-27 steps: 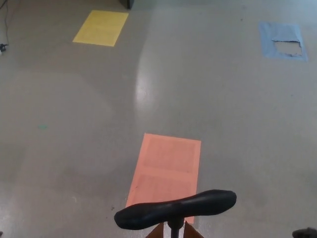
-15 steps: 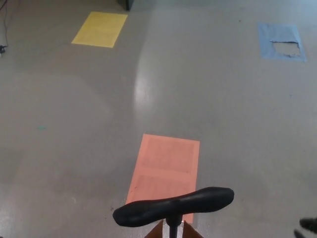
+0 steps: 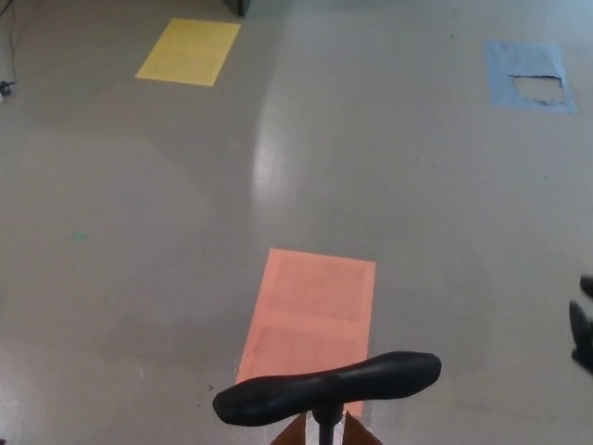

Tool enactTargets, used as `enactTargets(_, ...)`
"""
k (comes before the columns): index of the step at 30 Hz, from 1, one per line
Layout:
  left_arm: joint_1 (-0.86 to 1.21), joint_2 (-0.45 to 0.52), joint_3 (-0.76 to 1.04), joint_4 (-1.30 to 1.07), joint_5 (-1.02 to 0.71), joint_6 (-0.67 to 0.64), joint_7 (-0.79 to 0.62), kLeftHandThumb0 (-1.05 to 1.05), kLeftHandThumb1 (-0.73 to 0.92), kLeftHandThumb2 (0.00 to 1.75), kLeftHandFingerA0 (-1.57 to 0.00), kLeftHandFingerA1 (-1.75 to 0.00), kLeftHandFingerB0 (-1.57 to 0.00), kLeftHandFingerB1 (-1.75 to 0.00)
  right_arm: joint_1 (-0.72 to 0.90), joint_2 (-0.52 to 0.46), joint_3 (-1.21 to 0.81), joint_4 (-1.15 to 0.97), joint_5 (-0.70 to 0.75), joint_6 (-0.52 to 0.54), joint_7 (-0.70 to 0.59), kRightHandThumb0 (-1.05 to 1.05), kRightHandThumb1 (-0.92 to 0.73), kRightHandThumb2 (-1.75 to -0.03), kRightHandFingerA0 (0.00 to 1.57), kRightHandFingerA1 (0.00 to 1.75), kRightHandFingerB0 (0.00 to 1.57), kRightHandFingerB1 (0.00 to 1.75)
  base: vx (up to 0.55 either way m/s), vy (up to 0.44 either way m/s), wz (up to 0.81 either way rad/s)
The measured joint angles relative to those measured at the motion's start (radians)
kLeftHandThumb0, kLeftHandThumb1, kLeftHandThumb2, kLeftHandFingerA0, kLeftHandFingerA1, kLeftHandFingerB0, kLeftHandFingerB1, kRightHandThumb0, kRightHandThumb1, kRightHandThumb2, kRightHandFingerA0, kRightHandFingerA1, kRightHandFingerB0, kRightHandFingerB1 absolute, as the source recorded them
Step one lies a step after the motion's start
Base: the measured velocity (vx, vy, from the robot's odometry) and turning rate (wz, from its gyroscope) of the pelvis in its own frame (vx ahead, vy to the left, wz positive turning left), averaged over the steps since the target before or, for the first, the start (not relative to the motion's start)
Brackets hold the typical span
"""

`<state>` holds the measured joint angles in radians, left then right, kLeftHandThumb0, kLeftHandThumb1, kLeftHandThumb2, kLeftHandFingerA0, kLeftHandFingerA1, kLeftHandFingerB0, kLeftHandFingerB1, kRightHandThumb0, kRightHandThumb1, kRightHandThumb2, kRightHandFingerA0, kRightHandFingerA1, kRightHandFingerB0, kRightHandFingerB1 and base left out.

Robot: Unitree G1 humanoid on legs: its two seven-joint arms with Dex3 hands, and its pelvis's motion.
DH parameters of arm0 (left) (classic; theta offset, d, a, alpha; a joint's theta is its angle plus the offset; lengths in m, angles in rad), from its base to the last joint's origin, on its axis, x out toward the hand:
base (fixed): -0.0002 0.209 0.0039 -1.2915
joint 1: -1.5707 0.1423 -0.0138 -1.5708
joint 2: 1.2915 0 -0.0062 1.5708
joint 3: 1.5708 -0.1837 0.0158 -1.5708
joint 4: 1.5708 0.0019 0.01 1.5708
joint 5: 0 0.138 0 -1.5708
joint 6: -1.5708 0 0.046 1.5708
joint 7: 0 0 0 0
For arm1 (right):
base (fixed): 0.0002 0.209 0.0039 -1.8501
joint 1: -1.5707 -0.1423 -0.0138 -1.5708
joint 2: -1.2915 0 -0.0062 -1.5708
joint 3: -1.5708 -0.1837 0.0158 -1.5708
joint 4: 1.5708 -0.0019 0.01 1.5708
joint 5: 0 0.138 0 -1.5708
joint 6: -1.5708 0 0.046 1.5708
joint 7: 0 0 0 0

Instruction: An air pump is kept on top of a storage box on the floor and the robot uses its right hand to press down on the handle of the pump to compress it

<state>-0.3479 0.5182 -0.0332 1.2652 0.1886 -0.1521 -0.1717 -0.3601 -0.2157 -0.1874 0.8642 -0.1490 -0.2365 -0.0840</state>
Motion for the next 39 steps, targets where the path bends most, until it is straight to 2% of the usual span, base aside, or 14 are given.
enactTargets(4,-0.001,0.000,0.000,0.000,0.000,0.000,0.000,-0.58,0.78,0.63,-0.27,-0.33,-0.23,-0.29,0.003,0.001,-0.007,-0.111,0.002,0.003,0.002,-0.84,-0.88,-0.67,0.21,0.29,0.18,0.29,0.00,0.000,0.00)
enactTargets(5,-0.001,-0.001,0.001,-0.001,0.000,0.000,0.000,-0.58,0.77,0.63,-0.28,-0.33,-0.23,-0.29,0.003,0.000,-0.010,-0.154,0.003,0.005,0.004,-0.37,-0.46,-1.07,0.00,0.49,0.00,0.47,0.00,0.000,0.00)
enactTargets(7,-0.001,-0.001,0.001,-0.001,0.000,0.000,0.000,-0.58,0.77,0.63,-0.28,-0.33,-0.23,-0.29,0.003,0.000,-0.014,-0.205,0.004,0.010,0.006,-0.37,-0.46,-1.07,0.00,0.49,0.00,0.47,0.00,0.000,0.00)
enactTargets(8,-0.001,-0.001,0.001,-0.001,0.000,0.000,0.000,-0.58,0.78,0.63,-0.26,-0.33,-0.21,-0.29,0.003,0.000,-0.014,-0.208,0.004,0.011,0.006,-0.82,-0.89,-0.68,0.20,0.27,0.21,0.27,0.00,0.000,0.00)
enactTargets(10,-0.002,-0.001,0.001,-0.001,0.000,0.000,0.000,-0.58,0.78,0.63,-0.26,-0.33,-0.21,-0.29,0.003,-0.002,-0.018,-0.270,0.007,0.019,0.008,-0.82,-0.89,-0.68,0.20,0.27,0.21,0.27,0.00,0.000,0.00)
enactTargets(11,-0.002,-0.001,0.001,-0.001,0.000,0.000,0.000,-0.58,0.78,0.63,-0.26,-0.33,-0.22,-0.29,0.002,-0.005,-0.019,-0.308,0.009,0.026,0.011,-0.83,-0.90,-0.68,0.20,0.27,0.20,0.27,0.00,0.000,0.00)
enactTargets(12,-0.002,-0.001,0.001,-0.001,0.000,0.000,0.000,-0.59,0.77,0.63,-0.27,-0.33,-0.22,-0.29,0.001,-0.007,-0.020,-0.332,0.010,0.031,0.013,-0.82,-0.73,-1.10,0.04,0.38,0.04,0.37,0.00,0.000,0.00)
enactTargets(16,-0.002,-0.001,0.001,-0.001,0.000,0.000,0.000,-0.59,0.77,0.63,-0.26,-0.33,-0.22,-0.29,-0.010,-0.020,-0.020,-0.424,0.019,0.054,0.022,-0.81,-0.76,-1.11,0.07,0.33,0.10,0.33,0.00,0.000,0.00)
enactTargets(17,-0.002,-0.001,0.001,-0.001,0.000,0.000,0.000,-0.59,0.78,0.63,-0.26,-0.33,-0.22,-0.29,-0.011,-0.022,-0.020,-0.435,0.020,0.057,0.023,-0.88,-0.79,-0.85,0.10,0.28,0.11,0.28,0.00,0.000,0.00)
enactTargets(20,-0.002,-0.001,0.001,-0.001,0.000,0.000,0.000,-0.59,0.77,0.63,-0.27,-0.33,-0.23,-0.29,-0.032,-0.032,-0.019,-0.507,0.028,0.079,0.033,-0.83,-0.92,-0.75,0.11,0.25,0.11,0.24,0.00,0.000,0.00)
enactTargets(24,-0.002,-0.001,0.002,-0.001,0.000,0.000,0.000,-0.58,0.77,0.63,-0.27,-0.33,-0.22,-0.29,-0.066,-0.044,-0.014,-0.594,0.035,0.112,0.046,-0.88,-0.82,-1.15,0.10,0.23,0.09,0.23,0.00,0.000,0.00)
enactTargets(26,-0.003,-0.001,0.002,-0.001,0.000,0.000,0.000,-0.59,0.77,0.63,-0.25,-0.32,-0.20,-0.29,-0.084,-0.049,-0.012,-0.631,0.037,0.127,0.053,-0.87,-0.83,-1.17,0.08,0.22,0.08,0.20,0.00,0.000,0.00)
enactTargets(38,-0.003,-0.001,0.002,-0.001,0.000,0.000,0.000,-0.57,0.78,0.63,-0.25,-0.32,-0.21,-0.29,-0.211,-0.072,0.059,-0.885,0.040,0.240,0.113,-0.88,-0.83,-1.15,0.08,0.26,0.08,0.21,0.00,0.000,0.00)
enactTargets(39,-0.003,-0.001,0.002,-0.001,0.000,0.000,0.000,-0.58,0.78,0.63,-0.24,-0.32,-0.20,-0.29,-0.219,-0.073,0.065,-0.897,0.040,0.246,0.116,-0.79,-0.92,-0.75,0.06,0.26,0.06,0.23,0.00,0.000,0.00)
